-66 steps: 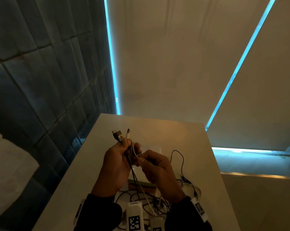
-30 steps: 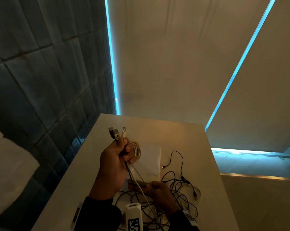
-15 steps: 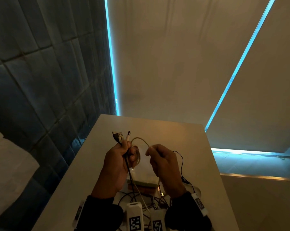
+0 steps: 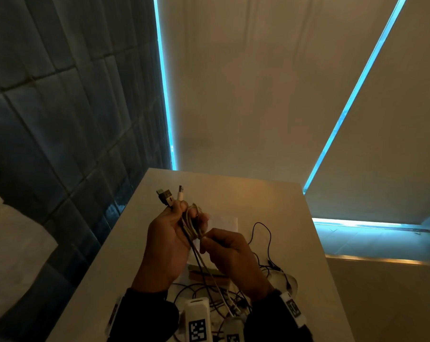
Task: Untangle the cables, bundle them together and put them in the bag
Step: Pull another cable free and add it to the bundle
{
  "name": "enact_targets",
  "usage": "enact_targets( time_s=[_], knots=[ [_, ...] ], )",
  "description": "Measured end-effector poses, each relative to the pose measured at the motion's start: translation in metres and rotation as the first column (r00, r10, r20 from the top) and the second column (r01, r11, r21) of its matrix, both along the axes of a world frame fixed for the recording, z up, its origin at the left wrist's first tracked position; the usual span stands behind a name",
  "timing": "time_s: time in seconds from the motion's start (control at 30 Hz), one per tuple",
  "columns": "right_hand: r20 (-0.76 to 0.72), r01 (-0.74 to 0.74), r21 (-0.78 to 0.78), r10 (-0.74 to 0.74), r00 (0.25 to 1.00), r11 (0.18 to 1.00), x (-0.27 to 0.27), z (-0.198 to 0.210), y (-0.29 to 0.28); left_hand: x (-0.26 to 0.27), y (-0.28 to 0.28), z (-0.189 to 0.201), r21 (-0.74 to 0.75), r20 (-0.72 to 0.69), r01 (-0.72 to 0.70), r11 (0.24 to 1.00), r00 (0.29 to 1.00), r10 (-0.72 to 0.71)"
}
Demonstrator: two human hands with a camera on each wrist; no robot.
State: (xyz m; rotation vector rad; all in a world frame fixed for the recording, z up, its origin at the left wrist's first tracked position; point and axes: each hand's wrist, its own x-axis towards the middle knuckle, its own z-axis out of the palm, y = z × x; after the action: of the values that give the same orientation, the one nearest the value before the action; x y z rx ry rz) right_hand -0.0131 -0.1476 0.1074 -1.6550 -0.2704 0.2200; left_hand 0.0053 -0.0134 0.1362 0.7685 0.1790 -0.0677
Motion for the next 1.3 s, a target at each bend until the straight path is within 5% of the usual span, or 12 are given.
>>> enact_targets(
  time_s=[0.5, 0.93, 1.13, 1.3],
  knots=[
    [-0.238, 0.036, 0.05, -0.024, 0.971, 0.998, 0.0, -0.045, -0.01, 0.002, -0.002, -0.003, 0.014, 0.037, -0.035, 0.999, 0.999, 0.035],
    [-0.251, 0.21, -0.255, -0.274, 0.928, 0.944, 0.01, -0.145, -0.029, 0.004, 0.002, -0.007, 0.069, 0.025, -0.032, 0.997, 0.999, 0.03],
    [-0.249, 0.41, -0.158, -0.438, 0.864, 0.898, 0.021, -0.109, -0.028, 0.005, 0.003, -0.005, 0.114, -0.036, -0.039, 0.993, 0.998, 0.043],
    [-0.093, 0.387, 0.128, -0.377, 0.921, 0.913, 0.024, -0.035, -0.016, 0.003, -0.001, -0.004, 0.189, -0.109, -0.022, 0.982, 0.993, 0.044]
  ],
)
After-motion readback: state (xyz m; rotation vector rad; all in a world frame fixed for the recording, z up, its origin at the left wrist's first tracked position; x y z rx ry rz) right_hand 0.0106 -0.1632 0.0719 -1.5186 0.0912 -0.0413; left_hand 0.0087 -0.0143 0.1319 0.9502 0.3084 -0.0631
